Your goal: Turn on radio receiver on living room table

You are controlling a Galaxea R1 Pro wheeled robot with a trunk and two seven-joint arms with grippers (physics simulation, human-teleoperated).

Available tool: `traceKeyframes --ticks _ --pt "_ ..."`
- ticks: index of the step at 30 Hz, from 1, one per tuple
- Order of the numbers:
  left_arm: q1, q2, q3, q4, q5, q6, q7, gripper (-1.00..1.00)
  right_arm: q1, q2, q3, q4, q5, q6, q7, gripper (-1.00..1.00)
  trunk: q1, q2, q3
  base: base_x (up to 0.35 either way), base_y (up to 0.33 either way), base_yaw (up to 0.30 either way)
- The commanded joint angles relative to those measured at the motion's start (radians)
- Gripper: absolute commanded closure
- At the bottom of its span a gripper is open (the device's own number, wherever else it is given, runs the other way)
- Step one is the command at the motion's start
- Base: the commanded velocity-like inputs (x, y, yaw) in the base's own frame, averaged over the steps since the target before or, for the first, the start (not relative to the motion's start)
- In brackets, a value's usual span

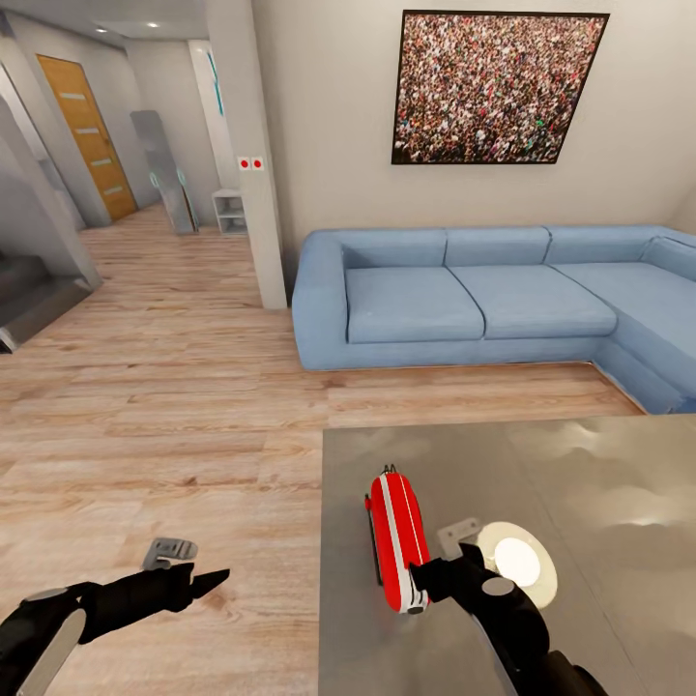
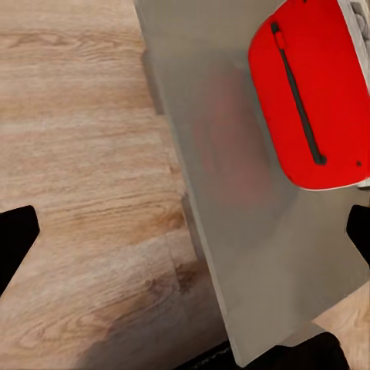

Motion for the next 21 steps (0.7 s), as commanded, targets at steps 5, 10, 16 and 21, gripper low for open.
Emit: traceKeyframes --ticks 5,10,16,21 --pt "-0.007 -0.027 -0.001 -0.018 -0.036 0.01 0.005 -1.0 0.0 0.005 0.002 -0.002 0.023 0.002 -0.001 -1.0 0.0 0.0 0.0 0.0 0.0 0.0" --pt "-0.008 -0.029 -0.001 -0.018 -0.039 0.01 0.005 -1.0 0.0 0.005 0.0 -0.003 0.026 0.002 -0.002 -1.0 0.0 0.0 0.0 0.0 0.0 0.0" --pt "-0.008 -0.031 -0.001 -0.017 -0.041 0.011 0.005 -1.0 0.0 0.004 -0.007 -0.01 0.029 0.001 -0.01 -1.0 0.0 0.0 -0.006 0.0 0.0 -0.045" --pt "-0.008 -0.031 -0.001 -0.017 -0.041 0.011 0.005 -1.0 0.0 0.004 -0.008 -0.012 0.03 0.001 -0.013 -1.0 0.0 0.0 -0.014 0.0 0.0 -0.042"
